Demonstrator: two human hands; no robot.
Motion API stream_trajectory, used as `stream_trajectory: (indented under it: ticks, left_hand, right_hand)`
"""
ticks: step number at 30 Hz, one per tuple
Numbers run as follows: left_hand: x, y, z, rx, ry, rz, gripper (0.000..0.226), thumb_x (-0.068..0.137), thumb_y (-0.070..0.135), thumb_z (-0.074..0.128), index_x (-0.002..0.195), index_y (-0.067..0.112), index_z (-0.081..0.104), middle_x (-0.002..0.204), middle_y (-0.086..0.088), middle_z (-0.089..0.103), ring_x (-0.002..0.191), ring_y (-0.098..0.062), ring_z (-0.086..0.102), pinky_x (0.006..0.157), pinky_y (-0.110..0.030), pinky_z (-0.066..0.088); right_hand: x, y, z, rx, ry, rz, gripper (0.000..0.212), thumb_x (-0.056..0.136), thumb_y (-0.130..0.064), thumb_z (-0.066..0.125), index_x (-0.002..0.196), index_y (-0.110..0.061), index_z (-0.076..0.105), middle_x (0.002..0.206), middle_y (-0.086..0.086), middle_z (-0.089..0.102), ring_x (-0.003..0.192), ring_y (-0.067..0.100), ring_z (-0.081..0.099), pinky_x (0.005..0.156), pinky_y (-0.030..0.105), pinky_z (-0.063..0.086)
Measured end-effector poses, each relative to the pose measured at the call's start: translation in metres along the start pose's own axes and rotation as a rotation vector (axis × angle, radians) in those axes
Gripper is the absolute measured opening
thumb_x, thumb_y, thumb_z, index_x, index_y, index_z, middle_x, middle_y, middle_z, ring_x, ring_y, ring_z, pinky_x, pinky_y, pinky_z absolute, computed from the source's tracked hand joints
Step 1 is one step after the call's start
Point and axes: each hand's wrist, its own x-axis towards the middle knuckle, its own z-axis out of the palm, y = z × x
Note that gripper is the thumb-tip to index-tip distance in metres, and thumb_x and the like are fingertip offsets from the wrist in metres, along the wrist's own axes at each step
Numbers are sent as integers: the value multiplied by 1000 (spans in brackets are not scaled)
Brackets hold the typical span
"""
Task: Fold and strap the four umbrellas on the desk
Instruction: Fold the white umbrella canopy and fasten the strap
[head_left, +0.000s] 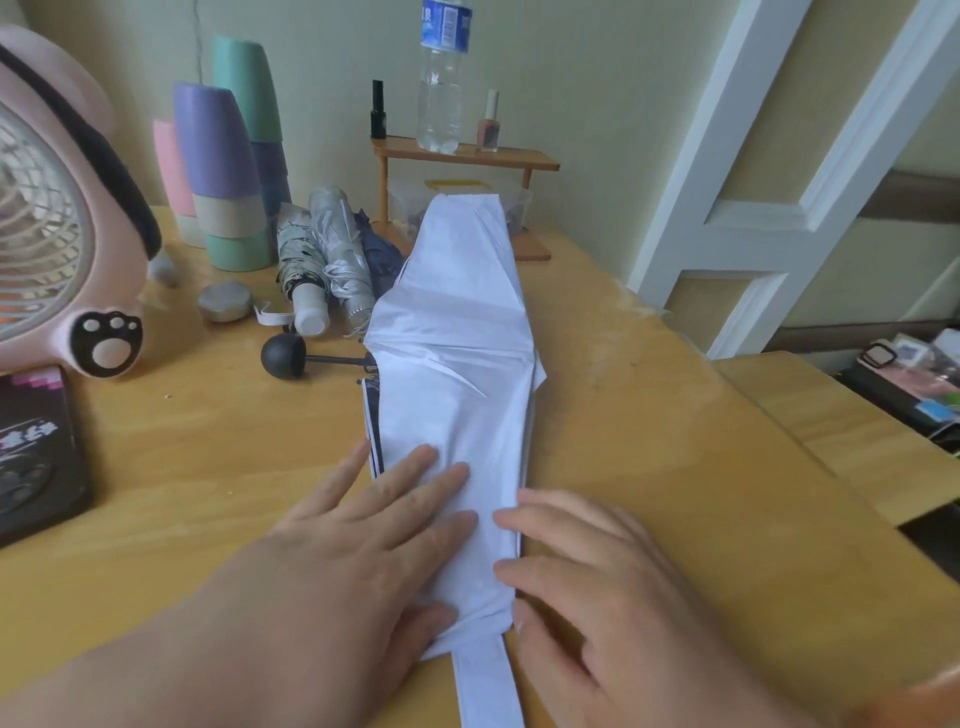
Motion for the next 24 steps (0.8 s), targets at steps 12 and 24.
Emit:
stream_trajectory:
  ticks: [12,24]
  left_hand:
    - [9,-13,11,75,-30,82,45,96,62,38,134,49,58,147,-12,55,135,-36,51,105,-47,31]
    - [2,-18,21,175,-30,68,51,109,46,3,153,47,29,151,-10,53,132,-29,56,95,-49,55]
  right_hand:
    - [107,39,-12,-159,-71,-12,44,89,-32,58,130,-20,66,140,-2,60,134,18,49,112,35,42]
    - [125,52,42,-173,-375,-306,72,106,-61,12,160,-17,30,170,0,11,156,5,-5,125,30,-3]
